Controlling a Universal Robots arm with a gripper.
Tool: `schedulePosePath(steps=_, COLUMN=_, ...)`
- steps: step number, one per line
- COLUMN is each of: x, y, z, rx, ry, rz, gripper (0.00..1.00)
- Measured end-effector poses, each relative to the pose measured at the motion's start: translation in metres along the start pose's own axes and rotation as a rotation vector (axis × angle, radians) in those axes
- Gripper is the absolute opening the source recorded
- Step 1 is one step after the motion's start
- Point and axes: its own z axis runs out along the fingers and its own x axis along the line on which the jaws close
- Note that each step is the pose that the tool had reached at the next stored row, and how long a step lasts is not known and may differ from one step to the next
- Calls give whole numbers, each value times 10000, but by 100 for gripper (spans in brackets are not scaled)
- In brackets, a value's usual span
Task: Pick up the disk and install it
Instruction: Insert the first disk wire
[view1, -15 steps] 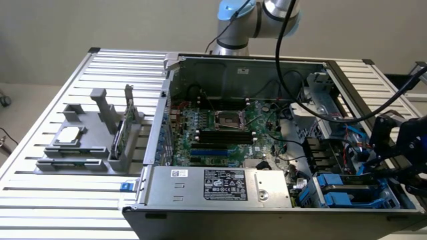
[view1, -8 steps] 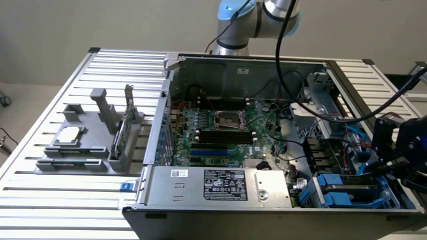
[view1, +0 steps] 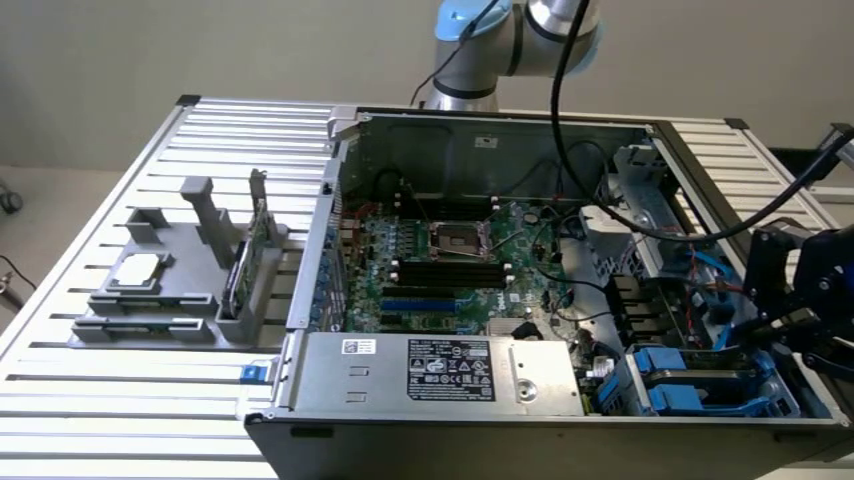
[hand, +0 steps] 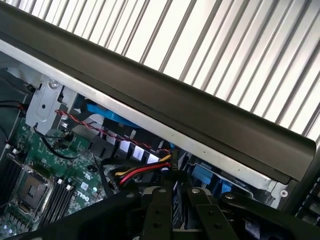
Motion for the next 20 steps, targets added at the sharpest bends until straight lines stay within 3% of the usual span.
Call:
schedulePosePath(steps=6, x=22, y=-36, z=-15, rx=-82, ry=70, rz=217, gripper=16)
schedulePosePath(steps=11, x=26, y=-43, z=-22, rx=-164, ry=49, rz=536, gripper=16)
schedulePosePath(steps=20, x=30, y=-52, z=-21, rx=-371, ry=-35, rz=1411, gripper=16)
